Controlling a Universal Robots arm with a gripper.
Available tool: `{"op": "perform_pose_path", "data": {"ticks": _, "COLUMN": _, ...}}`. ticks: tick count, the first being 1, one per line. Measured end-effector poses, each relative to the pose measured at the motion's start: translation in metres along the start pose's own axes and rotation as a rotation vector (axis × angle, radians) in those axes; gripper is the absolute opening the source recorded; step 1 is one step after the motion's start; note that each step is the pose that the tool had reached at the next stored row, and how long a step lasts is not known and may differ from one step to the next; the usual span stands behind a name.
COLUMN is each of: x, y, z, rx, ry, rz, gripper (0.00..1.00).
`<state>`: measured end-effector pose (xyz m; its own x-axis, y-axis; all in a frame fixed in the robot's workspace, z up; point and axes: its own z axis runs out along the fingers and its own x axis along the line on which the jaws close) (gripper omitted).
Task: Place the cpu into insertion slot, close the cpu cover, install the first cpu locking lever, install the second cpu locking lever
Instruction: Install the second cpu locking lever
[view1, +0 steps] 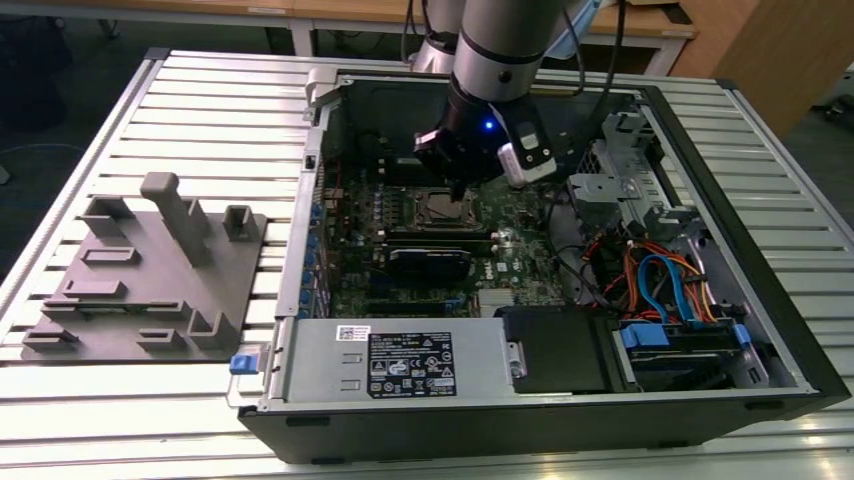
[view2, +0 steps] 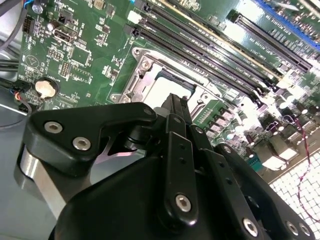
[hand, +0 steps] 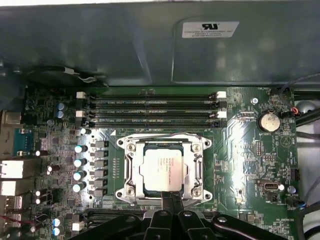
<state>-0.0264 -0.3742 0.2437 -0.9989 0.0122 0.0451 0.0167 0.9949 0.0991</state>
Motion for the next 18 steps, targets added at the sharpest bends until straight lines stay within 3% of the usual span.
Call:
{"op": "perform_pose_path", "data": {"ticks": 10, "x": 0.0004, "y": -0.0084, "z": -0.0007, "rx": 0.0013, "ry": 0.0001, "rz": 0.0, "gripper": 0.1}}
{"op": "perform_pose_path", "data": {"ticks": 18, "x": 0.0092, "y": -0.0092, "z": 0.0003, "rx": 0.0006, "ry": 0.0007, "rz": 0.0, "gripper": 0.1}}
